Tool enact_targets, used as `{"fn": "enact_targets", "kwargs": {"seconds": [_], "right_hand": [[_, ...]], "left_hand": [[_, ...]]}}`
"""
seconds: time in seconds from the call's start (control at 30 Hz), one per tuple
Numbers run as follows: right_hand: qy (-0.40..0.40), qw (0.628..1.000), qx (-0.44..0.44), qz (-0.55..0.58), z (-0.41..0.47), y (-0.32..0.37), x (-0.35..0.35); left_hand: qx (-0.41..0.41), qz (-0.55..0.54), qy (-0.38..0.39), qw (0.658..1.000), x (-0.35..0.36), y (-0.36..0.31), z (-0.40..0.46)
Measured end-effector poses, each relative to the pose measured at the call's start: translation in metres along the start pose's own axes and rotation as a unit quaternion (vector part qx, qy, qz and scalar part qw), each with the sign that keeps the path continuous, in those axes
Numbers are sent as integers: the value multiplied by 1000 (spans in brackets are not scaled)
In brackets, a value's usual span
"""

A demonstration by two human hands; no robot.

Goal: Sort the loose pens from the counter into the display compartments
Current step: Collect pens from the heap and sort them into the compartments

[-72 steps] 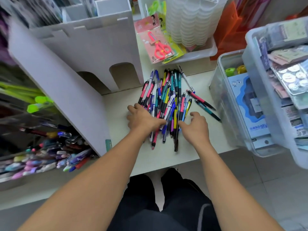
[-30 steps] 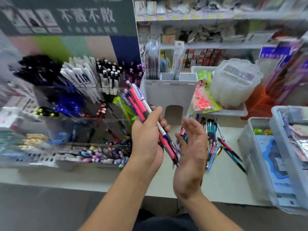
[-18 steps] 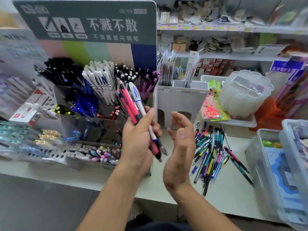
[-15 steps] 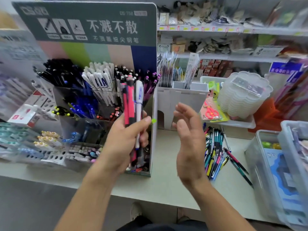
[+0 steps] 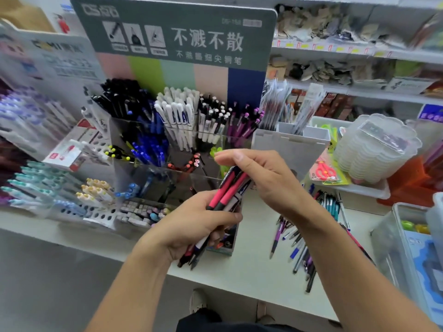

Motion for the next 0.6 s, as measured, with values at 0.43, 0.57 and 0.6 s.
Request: {"fn": "enact_targets", "kwargs": {"seconds": [0.43,0.57,0.6], "right_hand": [[50,996,-29,-74,2,-6,41],[-8,995,-49,-86,-2,-3,51],[-1,997,-37,-68,-3,-3,54]], "left_hand": [[-50,-105,-4,993,-41,38,-6],[-19,-136,-65,988,-53,42,-1],[-19,-152,-67,986,-55,44,-1]]}}
Point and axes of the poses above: each hand's wrist, its own z-axis towards the middle knuckle, its own x-axis out of the palm, y = z × x, the point moved 5 cm from there along z, towards the middle knuckle, and after that the axes turned 13 degrees about -y, right-handed, at the moved point
